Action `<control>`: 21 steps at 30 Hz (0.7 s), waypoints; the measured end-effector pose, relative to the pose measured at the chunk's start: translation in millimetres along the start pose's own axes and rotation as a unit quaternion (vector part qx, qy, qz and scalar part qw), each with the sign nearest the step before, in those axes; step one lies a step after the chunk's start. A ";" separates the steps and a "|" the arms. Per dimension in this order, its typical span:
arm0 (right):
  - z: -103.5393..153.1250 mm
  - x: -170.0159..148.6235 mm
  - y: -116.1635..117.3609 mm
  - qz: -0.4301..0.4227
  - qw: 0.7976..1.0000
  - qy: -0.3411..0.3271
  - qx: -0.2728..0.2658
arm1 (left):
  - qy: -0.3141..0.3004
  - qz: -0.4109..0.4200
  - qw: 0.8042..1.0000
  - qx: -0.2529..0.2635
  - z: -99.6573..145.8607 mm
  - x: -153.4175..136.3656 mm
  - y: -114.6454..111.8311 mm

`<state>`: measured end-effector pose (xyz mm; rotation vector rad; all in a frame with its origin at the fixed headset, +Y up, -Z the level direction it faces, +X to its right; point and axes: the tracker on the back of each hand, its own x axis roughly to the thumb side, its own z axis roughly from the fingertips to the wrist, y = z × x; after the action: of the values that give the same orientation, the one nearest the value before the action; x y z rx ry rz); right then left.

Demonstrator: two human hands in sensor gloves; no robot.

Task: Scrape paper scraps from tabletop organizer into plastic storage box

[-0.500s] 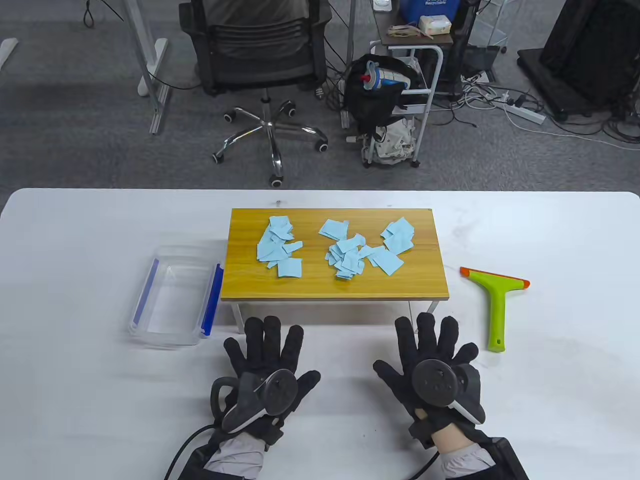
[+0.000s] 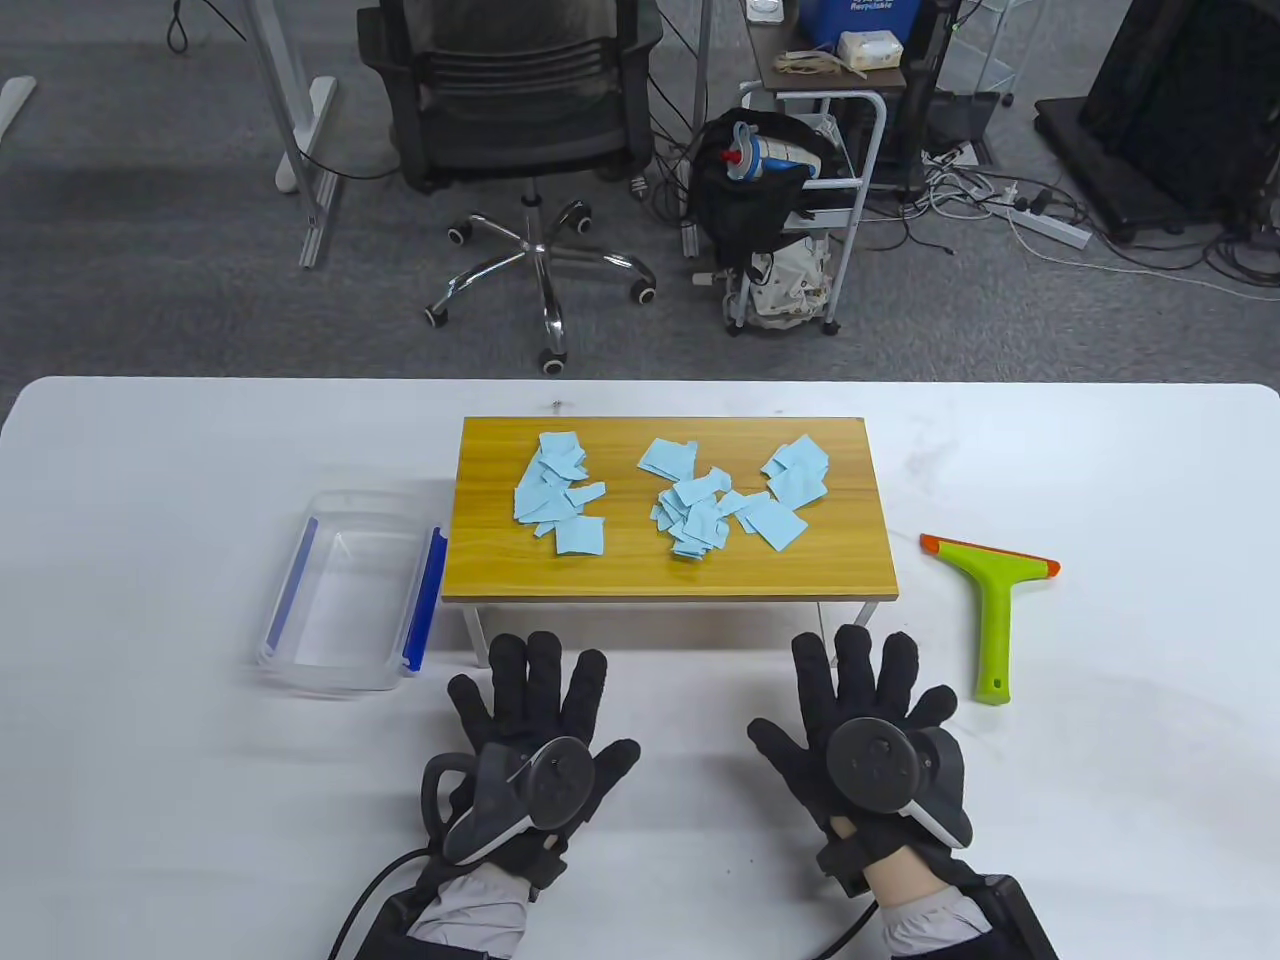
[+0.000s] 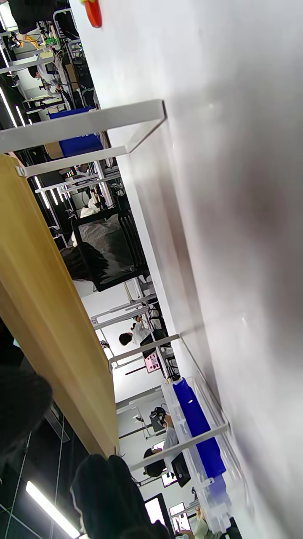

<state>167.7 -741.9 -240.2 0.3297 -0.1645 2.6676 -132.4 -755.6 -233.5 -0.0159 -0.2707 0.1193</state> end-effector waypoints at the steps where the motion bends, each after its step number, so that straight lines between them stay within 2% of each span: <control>1: 0.2 0.6 -0.9 -0.001 1.000 -0.001 -0.003 | -0.001 0.000 1.000 0.001 0.0 0.3 0.2; 12: 5.7 8.6 -13.5 0.007 0.999 -0.013 -0.048 | -0.019 0.031 0.999 0.023 -0.7 -1.3 3.8; 17: 8.2 12.7 -30.3 0.012 0.995 -0.021 -0.094 | -0.026 0.038 0.999 0.026 0.3 -0.8 5.5; 21: 6.4 11.3 -55.1 -0.006 0.991 0.001 -0.136 | -0.042 0.036 0.998 0.017 -1.1 3.1 2.0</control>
<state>183.6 -689.0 -227.7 0.2389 -0.5173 2.5909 -129.4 -753.3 -233.7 0.0141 -0.3520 0.1956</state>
